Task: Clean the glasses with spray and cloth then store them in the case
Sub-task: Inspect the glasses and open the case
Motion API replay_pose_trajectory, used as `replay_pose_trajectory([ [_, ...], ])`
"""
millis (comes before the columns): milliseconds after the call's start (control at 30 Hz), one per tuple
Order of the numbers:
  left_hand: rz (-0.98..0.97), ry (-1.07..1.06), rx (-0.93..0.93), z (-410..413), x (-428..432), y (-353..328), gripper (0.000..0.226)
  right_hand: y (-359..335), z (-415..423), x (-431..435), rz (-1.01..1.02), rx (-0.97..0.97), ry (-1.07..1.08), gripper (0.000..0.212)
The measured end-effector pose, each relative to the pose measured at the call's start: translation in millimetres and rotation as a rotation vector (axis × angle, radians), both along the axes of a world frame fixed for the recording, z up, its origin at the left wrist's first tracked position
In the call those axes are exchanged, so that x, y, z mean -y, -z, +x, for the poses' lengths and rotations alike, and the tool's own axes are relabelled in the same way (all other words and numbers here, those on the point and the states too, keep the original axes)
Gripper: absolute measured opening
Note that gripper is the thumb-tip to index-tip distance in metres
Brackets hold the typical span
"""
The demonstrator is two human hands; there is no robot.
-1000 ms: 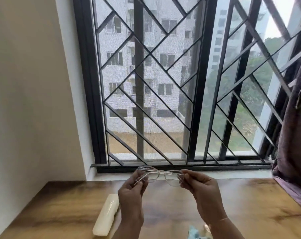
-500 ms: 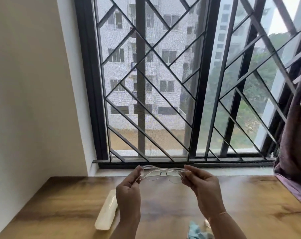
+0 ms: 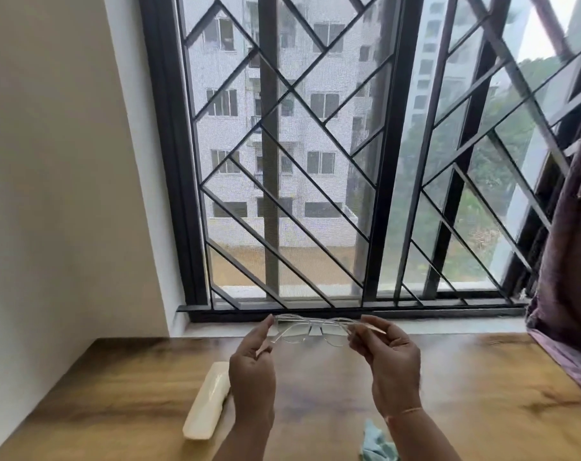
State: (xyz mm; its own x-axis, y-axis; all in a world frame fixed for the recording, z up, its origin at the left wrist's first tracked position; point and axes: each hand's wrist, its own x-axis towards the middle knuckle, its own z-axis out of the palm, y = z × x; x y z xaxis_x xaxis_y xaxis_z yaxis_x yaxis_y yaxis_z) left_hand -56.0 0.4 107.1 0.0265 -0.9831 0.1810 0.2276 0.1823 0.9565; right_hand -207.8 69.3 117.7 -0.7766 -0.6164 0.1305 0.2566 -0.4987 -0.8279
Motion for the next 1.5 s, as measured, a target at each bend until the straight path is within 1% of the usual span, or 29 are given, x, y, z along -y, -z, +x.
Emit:
replay_pose_trajectory([
  [133,-0.011,0.009,0.055,0.3,-2.4,1.6,0.068,1.5,-2.1,1.0,-0.029,0.008,0.021,0.009],
  [233,-0.002,0.000,0.082,0.3,-4.2,1.4,0.075,1.9,-2.3,0.9,-0.034,0.011,0.030,0.009],
  [367,-0.003,0.011,0.082,-1.2,-6.5,1.3,0.077,3.2,-0.1,1.4,-0.044,0.040,0.047,0.008],
  [467,0.013,0.055,0.064,-2.7,-6.3,3.7,0.078,6.6,0.9,2.5,-0.049,0.056,0.060,0.011],
  [700,0.101,0.035,0.140,-1.5,-2.4,13.0,0.076,19.3,0.9,7.0,0.001,0.028,0.075,0.019],
  [800,0.104,0.044,0.163,-0.9,-0.3,14.3,0.073,25.2,0.9,8.1,0.015,0.017,0.075,0.020],
  [1067,0.124,0.076,0.179,-1.0,5.7,25.1,0.075,38.6,-2.7,14.2,0.042,0.027,0.085,0.027],
  [1333,0.141,0.102,0.279,-0.5,17.3,61.8,0.074,69.1,-7.6,21.8,0.173,0.001,0.057,0.024],
  [1500,0.134,0.101,0.357,0.8,26.3,94.9,0.071,96.5,-11.2,25.3,0.344,-0.053,0.023,0.018],
])
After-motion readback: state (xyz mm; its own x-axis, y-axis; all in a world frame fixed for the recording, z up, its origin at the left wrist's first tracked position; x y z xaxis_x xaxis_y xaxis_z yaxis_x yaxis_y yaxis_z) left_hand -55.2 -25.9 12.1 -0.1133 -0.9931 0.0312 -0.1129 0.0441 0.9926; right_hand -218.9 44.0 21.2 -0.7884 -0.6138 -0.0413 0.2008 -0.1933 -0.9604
